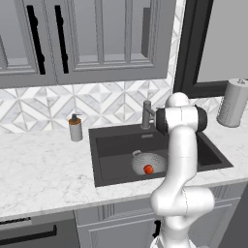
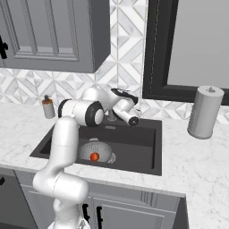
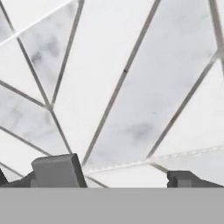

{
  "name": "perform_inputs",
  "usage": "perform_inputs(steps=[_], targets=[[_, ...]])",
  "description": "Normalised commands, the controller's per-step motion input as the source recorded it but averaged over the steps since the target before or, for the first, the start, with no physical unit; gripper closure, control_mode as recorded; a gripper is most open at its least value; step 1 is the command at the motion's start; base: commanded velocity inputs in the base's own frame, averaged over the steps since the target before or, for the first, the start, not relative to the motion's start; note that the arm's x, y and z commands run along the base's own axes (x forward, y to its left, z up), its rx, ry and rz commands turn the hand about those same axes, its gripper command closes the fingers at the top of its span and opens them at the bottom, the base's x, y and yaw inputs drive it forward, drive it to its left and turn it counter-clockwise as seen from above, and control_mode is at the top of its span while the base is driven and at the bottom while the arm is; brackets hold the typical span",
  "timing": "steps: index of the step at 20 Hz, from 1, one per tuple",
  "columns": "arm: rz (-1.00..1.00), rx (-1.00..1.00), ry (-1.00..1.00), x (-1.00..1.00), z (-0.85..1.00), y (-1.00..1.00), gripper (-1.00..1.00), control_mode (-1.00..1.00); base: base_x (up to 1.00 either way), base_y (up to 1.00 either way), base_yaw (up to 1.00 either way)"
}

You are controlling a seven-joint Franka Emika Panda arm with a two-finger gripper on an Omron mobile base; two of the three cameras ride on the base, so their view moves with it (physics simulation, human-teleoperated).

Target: Put the colander in the sink, put the apple in the colander, and turn on the sink faucet and pour water over the colander.

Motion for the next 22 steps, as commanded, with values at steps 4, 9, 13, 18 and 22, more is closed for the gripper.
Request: perform_inputs(steps=[4, 9, 13, 18, 22], targets=[[0.00, 0.04, 0.00, 0.05, 0.00, -0.99, -1.00, -1.00, 0.00, 0.00, 0.00], [0.00, 0.05, 0.00, 0.04, 0.00, -1.00, -1.00, -1.00, 0.00, 0.00, 0.00], [0.00, 0.05, 0.00, 0.00, 0.00, -1.00, -1.00, -1.00, 0.00, 0.00, 0.00], [0.00, 0.03, 0.01, 0.00, 0.00, -0.90, -1.00, -1.00, 0.00, 0.00, 0.00], [0.00, 0.00, 0.03, 0.00, 0.00, -0.61, -1.00, -1.00, 0.00, 0.00, 0.00]])
